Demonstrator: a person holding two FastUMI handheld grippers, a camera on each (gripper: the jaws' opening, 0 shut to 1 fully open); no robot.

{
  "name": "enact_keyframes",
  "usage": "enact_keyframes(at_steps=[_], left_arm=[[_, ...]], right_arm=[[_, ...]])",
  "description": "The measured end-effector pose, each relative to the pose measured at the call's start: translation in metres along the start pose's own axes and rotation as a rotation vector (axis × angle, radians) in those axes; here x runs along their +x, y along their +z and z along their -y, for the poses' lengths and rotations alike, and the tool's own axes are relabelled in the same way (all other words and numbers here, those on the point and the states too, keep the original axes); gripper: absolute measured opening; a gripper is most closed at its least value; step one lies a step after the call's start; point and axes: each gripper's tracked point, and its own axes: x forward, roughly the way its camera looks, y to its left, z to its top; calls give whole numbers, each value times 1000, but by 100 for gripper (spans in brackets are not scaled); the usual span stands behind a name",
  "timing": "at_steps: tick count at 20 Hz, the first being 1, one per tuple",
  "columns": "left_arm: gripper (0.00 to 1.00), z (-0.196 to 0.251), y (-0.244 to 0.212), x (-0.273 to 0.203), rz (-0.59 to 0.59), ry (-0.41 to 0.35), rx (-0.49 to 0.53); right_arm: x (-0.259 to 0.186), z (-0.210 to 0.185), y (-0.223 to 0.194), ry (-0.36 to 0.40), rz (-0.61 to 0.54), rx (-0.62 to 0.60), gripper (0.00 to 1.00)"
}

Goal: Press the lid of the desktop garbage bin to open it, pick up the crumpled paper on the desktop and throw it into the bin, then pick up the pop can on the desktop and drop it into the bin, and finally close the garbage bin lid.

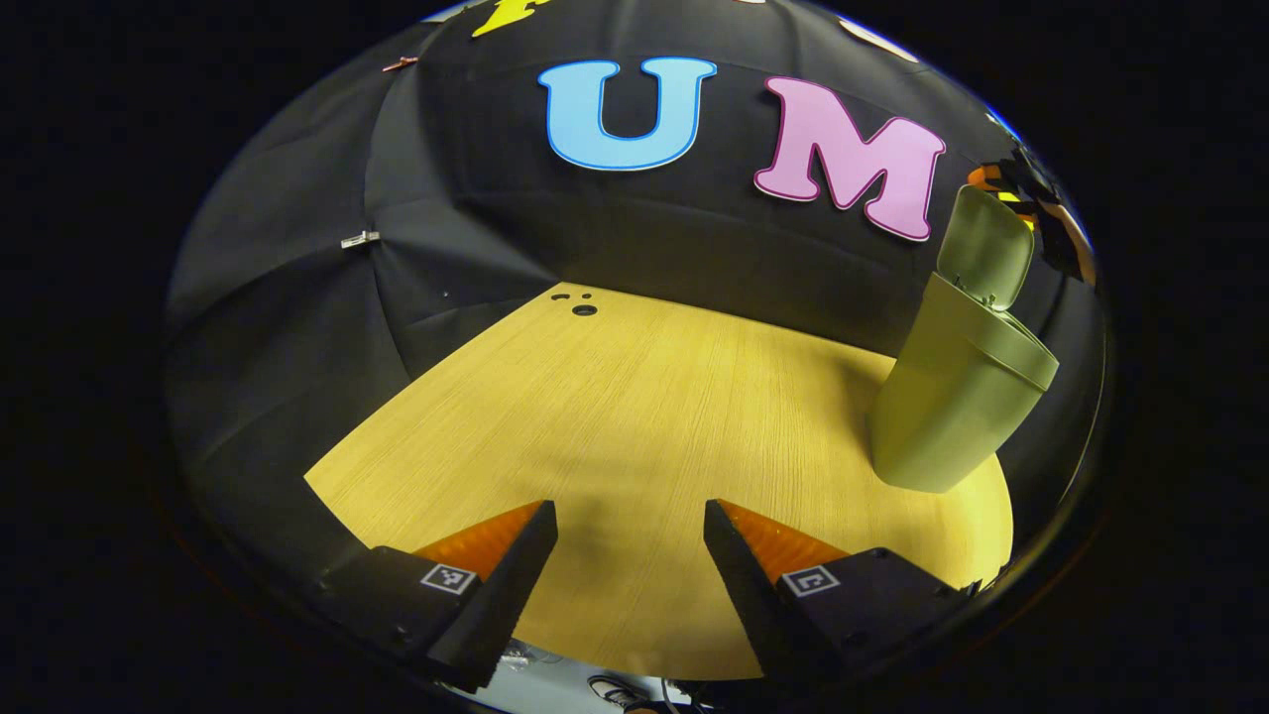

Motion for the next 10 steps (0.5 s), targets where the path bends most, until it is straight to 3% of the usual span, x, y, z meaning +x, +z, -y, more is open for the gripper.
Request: enact_keyframes(at_steps=[1,10], left_arm=[[96,1,0,-1,2,-8,4],[96,8,-4,-8,1,-69,90]], right_arm=[[-6,0,-2,0,1,0,94],[-66,-4,-55,21,-65,21,99]])
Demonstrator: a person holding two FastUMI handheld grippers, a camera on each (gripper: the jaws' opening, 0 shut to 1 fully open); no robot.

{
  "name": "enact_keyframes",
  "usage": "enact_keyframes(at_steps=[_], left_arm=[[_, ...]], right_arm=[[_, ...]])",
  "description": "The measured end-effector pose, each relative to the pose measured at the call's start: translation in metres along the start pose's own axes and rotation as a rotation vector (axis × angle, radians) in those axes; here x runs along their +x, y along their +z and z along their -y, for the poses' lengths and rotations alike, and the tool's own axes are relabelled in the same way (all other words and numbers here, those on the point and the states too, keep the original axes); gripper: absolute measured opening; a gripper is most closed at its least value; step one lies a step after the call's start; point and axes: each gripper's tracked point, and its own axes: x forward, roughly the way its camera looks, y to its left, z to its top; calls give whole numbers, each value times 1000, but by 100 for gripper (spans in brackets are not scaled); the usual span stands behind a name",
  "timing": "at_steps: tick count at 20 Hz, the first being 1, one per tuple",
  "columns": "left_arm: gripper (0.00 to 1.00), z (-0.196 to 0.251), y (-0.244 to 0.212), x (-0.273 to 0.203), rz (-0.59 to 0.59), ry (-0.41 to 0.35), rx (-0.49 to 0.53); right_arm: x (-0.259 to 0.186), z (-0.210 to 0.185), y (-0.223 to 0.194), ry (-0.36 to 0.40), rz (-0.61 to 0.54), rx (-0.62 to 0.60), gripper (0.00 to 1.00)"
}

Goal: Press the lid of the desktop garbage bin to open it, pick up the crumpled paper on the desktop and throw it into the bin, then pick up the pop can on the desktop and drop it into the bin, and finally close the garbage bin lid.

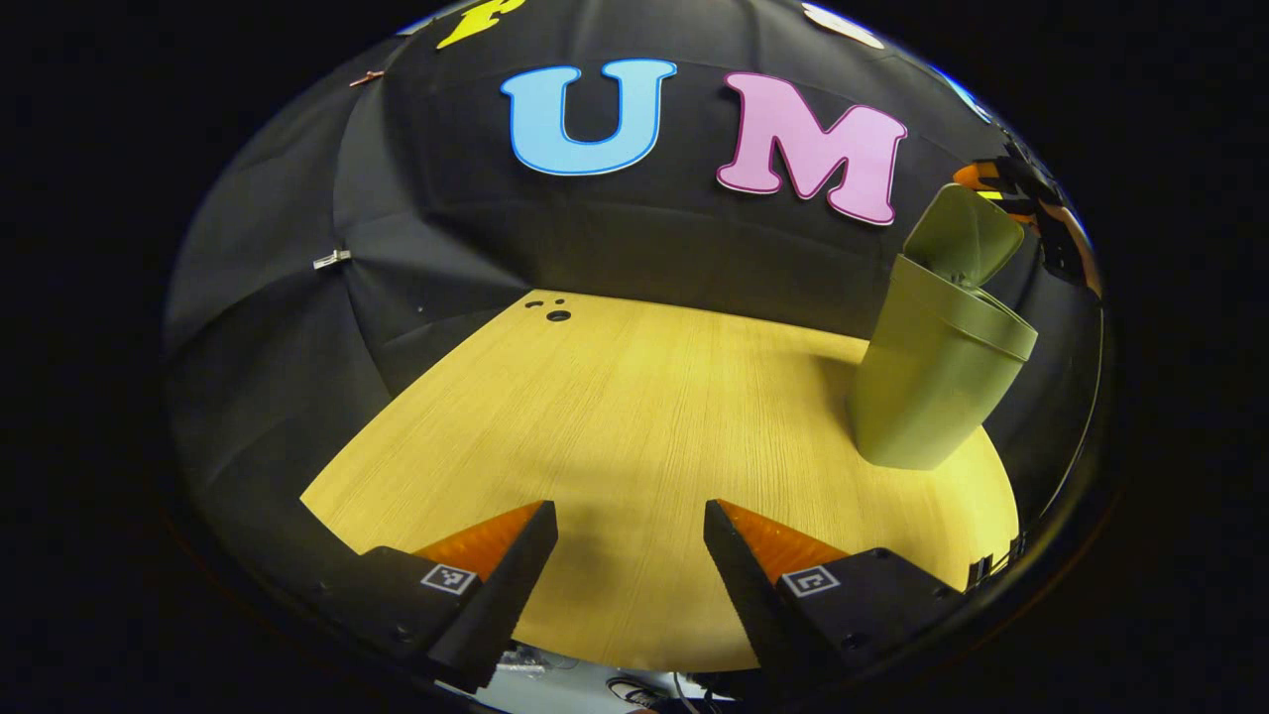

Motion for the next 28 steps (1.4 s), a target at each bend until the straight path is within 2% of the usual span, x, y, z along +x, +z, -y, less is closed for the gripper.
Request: enact_keyframes(at_steps=[9,15,27,28], left_arm=[[96,9,-7,-1,-21,-45,59],[96,17,-5,-1,-19,-62,86],[96,23,-10,3,-24,-69,80],[96,24,-11,3,-25,-69,80]], right_arm=[[-26,2,-90,-26,-148,49,98],[-33,-1,-132,-46,-217,21,99],[-40,-4,-145,-55,-194,19,100],[-39,-5,-148,-54,-192,13,97]])
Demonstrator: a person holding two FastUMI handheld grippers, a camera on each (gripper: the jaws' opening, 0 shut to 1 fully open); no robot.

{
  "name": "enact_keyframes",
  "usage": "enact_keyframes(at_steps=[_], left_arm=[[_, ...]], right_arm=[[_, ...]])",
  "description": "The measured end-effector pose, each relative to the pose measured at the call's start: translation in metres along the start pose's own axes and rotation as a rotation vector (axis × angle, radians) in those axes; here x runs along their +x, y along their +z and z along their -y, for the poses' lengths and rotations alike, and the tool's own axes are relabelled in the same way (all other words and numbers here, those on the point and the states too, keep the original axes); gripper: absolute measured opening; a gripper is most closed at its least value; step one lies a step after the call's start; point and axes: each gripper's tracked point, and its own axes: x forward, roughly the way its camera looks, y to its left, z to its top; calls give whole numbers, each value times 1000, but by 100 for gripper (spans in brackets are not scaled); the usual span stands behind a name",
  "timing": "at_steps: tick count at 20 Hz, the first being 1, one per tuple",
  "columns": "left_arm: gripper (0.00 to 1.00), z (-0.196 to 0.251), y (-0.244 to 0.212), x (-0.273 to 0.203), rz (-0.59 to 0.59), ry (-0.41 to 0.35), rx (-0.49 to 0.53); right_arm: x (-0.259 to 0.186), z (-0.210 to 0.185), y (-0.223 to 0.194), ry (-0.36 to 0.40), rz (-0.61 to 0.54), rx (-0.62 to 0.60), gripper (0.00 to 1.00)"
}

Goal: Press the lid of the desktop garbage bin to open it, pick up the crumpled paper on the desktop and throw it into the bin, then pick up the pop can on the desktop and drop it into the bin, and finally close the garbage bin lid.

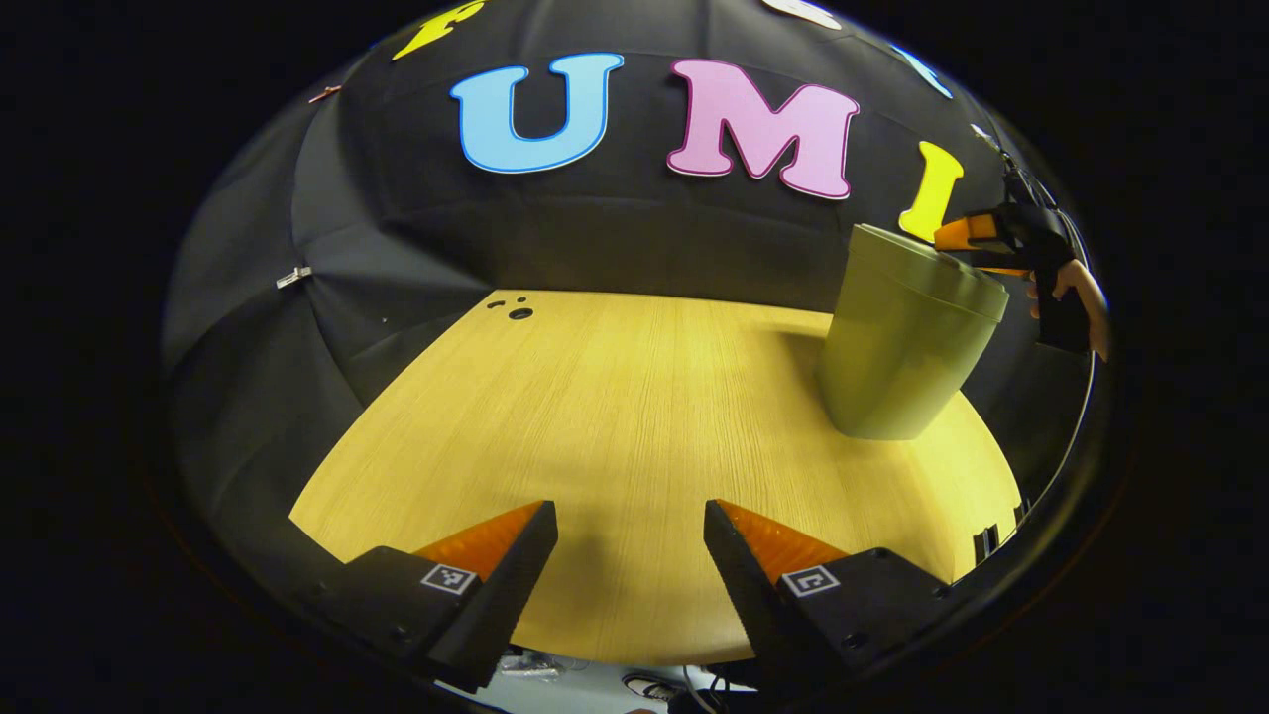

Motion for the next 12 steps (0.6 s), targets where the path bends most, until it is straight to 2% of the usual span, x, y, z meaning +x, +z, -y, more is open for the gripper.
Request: enact_keyframes(at_steps=[1,6,9,12], left_arm=[[96,1,1,0,1,-1,0],[96,11,21,6,32,-10,0],[96,21,43,9,71,-21,12],[96,31,68,10,111,-17,22]], right_arm=[[0,-1,-1,2,11,-21,100],[-3,-4,6,30,67,-18,100],[-8,-4,5,31,70,-20,100],[-15,-12,10,69,100,-2,100]])
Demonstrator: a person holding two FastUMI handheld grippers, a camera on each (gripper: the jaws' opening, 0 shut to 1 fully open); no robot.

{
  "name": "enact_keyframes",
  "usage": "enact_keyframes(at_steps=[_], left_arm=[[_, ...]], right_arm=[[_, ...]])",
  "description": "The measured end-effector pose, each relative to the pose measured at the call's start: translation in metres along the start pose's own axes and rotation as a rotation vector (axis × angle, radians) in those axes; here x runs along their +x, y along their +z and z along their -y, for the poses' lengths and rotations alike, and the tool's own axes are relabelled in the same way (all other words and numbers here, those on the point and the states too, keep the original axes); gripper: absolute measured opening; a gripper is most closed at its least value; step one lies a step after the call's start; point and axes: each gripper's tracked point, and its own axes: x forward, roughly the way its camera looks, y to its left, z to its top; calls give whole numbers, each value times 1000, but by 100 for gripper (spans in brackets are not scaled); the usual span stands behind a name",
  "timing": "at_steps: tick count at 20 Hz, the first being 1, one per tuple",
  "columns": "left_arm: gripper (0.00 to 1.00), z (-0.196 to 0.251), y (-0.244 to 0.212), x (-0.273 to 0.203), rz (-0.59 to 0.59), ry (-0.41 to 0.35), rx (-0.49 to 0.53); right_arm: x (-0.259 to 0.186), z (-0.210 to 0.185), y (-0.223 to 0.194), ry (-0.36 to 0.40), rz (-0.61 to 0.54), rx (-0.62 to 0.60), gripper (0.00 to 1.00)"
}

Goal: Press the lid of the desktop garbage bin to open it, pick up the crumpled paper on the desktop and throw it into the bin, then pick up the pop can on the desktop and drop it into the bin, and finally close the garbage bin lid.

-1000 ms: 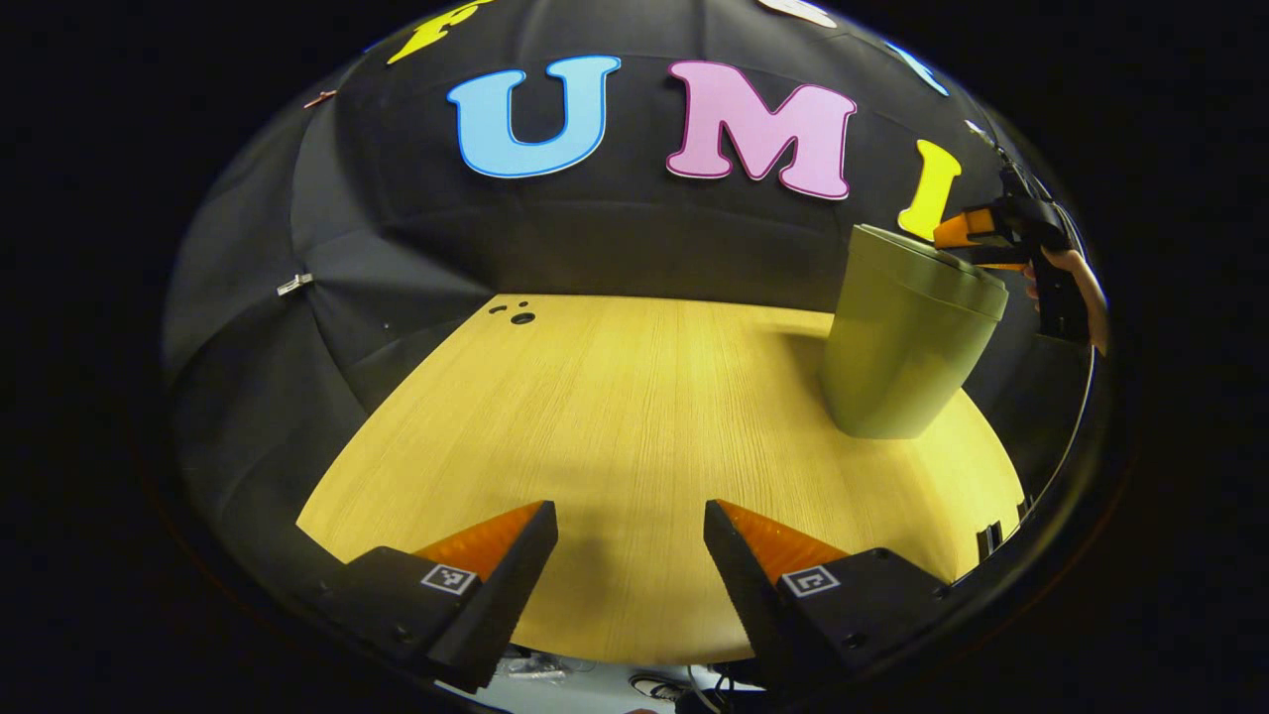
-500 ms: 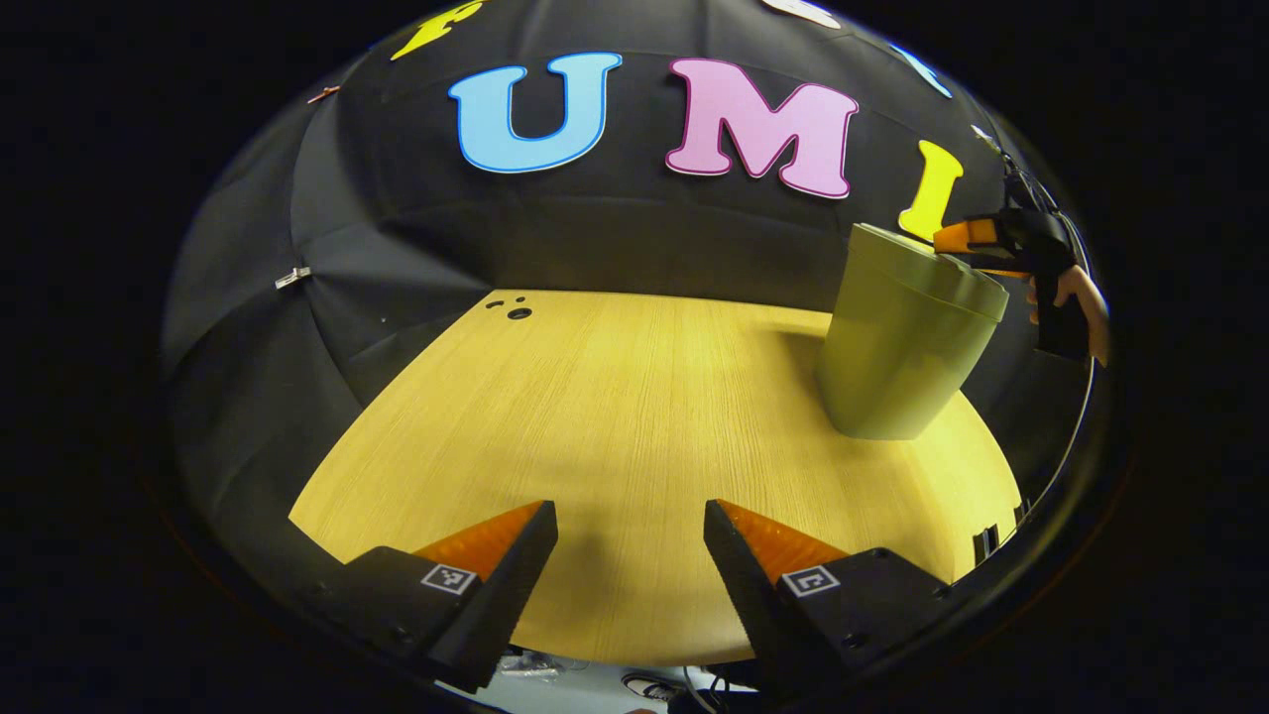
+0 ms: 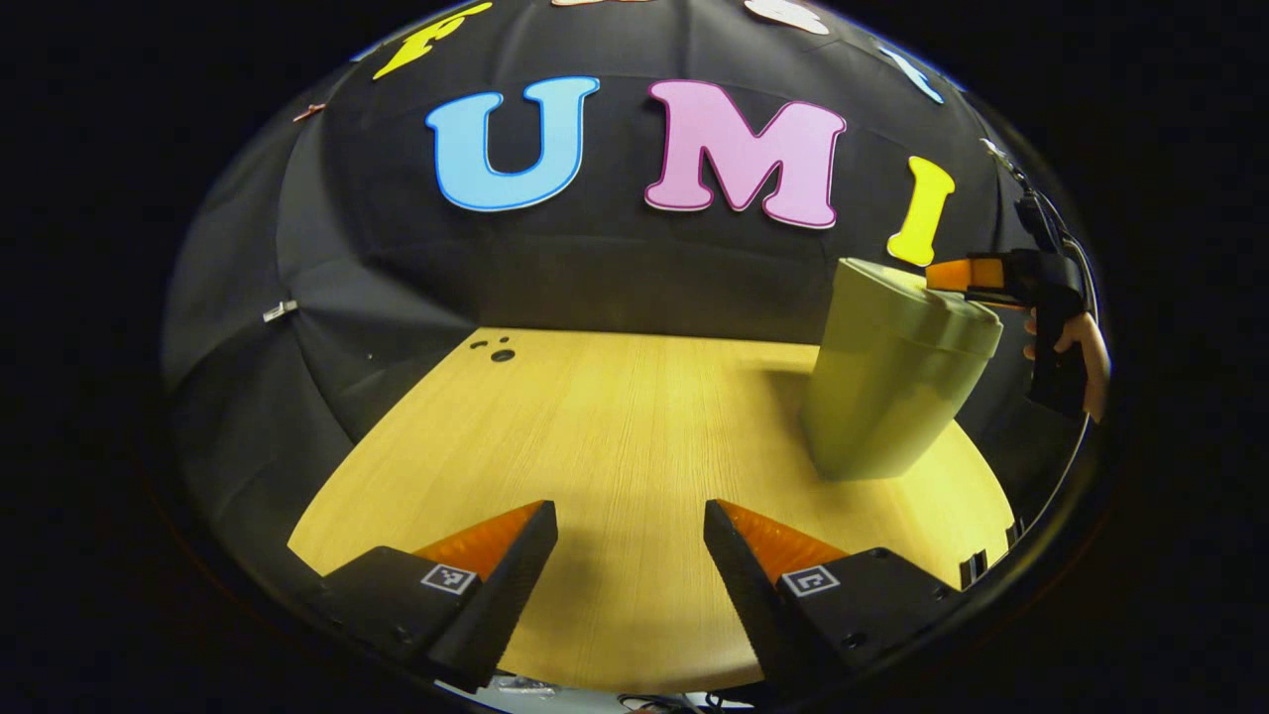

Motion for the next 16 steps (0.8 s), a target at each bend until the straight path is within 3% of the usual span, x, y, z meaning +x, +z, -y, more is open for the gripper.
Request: enact_keyframes(at_steps=[5,9,11,16], left_arm=[[96,23,56,-7,96,-1,-1],[95,42,116,-33,239,-15,-55],[95,39,142,-44,329,-1,-24],[95,37,156,-68,393,-41,37]], right_arm=[[-24,-5,19,58,58,9,100],[-57,-10,27,57,91,12,100],[-76,-14,27,47,112,1,100],[-122,-40,4,30,96,23,100]])
